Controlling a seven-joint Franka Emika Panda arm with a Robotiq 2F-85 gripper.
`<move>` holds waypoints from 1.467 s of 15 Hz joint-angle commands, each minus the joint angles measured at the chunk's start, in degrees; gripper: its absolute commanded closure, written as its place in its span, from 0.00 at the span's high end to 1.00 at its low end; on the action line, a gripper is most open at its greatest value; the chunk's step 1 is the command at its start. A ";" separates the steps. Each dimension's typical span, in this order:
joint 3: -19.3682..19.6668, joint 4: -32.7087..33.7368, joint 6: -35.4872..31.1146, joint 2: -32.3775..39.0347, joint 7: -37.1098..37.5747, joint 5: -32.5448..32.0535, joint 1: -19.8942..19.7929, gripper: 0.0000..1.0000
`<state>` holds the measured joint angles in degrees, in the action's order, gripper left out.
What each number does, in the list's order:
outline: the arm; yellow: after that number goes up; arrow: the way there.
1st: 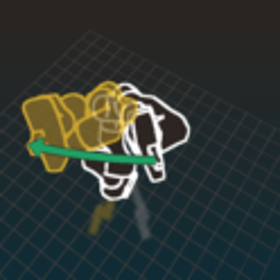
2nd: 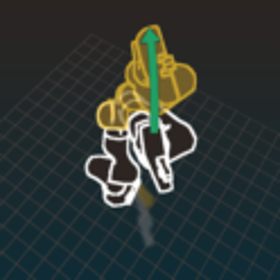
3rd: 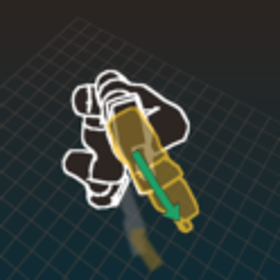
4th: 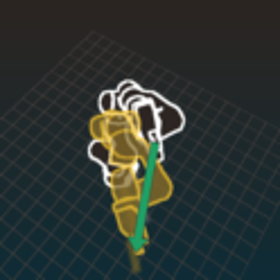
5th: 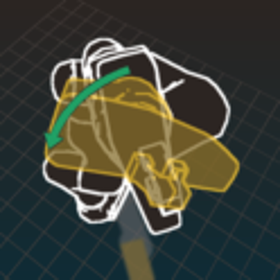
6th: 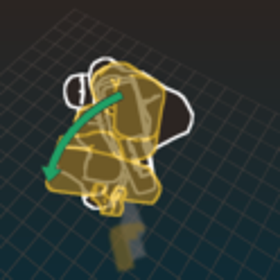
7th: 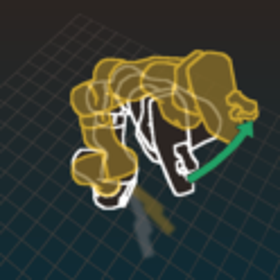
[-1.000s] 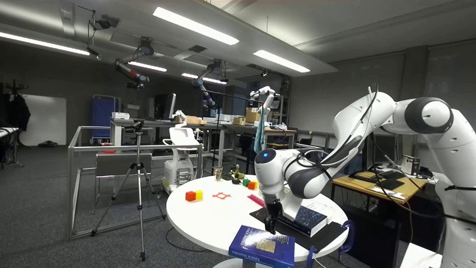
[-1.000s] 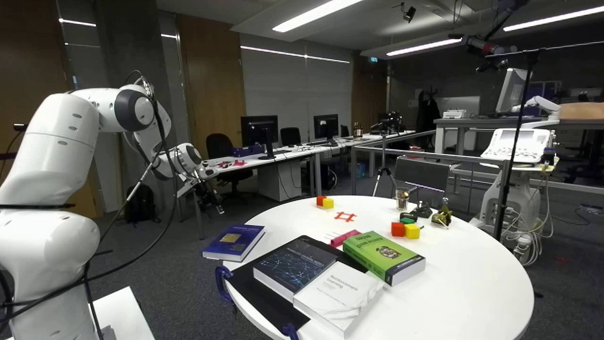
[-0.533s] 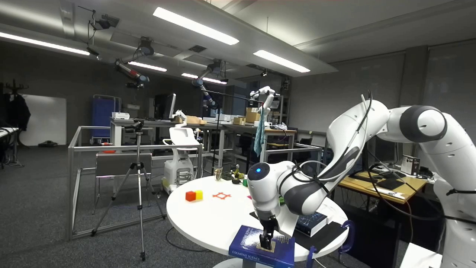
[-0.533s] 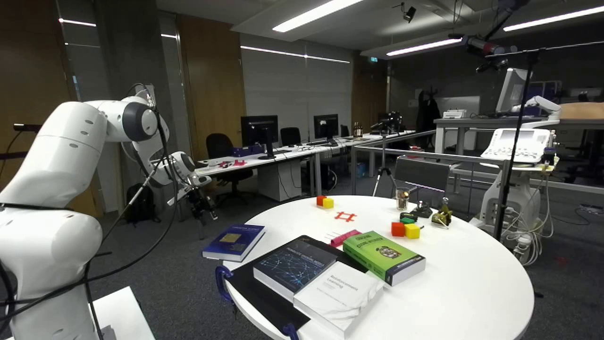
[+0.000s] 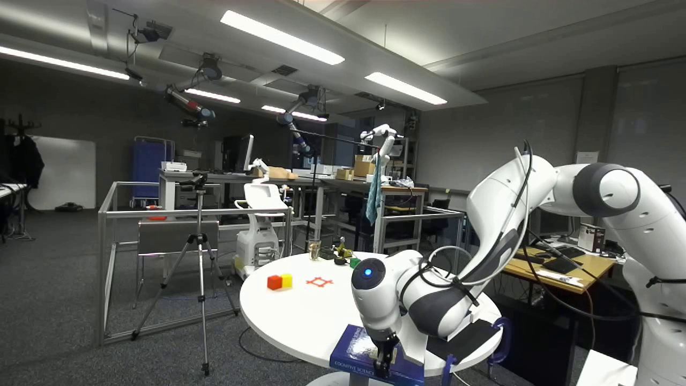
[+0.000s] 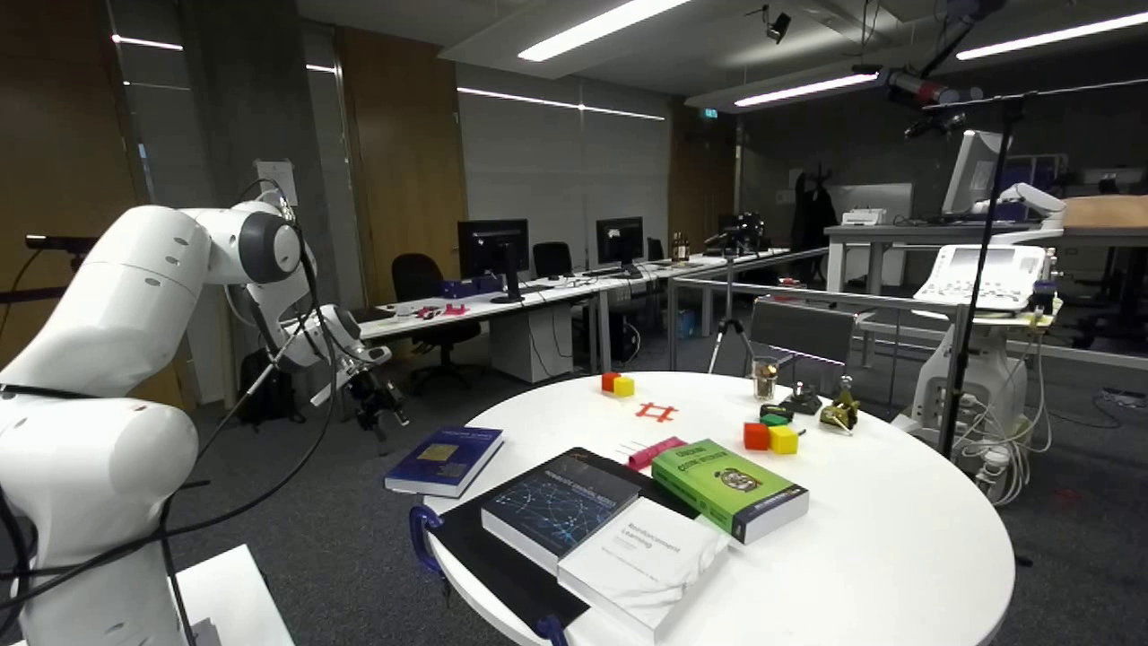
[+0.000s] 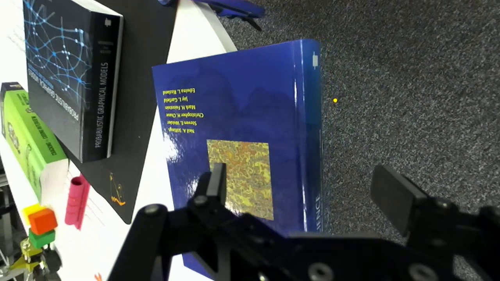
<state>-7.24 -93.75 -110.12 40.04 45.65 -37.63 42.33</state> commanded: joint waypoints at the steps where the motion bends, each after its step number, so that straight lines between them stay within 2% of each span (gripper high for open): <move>1: 1.41 4.38 5.59 3.14 -2.40 -2.86 3.20 1.00; 7: 2.29 9.12 12.72 8.26 -6.61 -8.54 6.92 1.00; 13: 2.60 11.88 13.09 12.45 -11.33 -13.97 8.02 1.00; 22: 4.50 17.67 14.32 18.78 -6.64 -17.17 9.78 1.00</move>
<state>-4.09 -79.80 -99.04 56.19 37.30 -53.66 50.27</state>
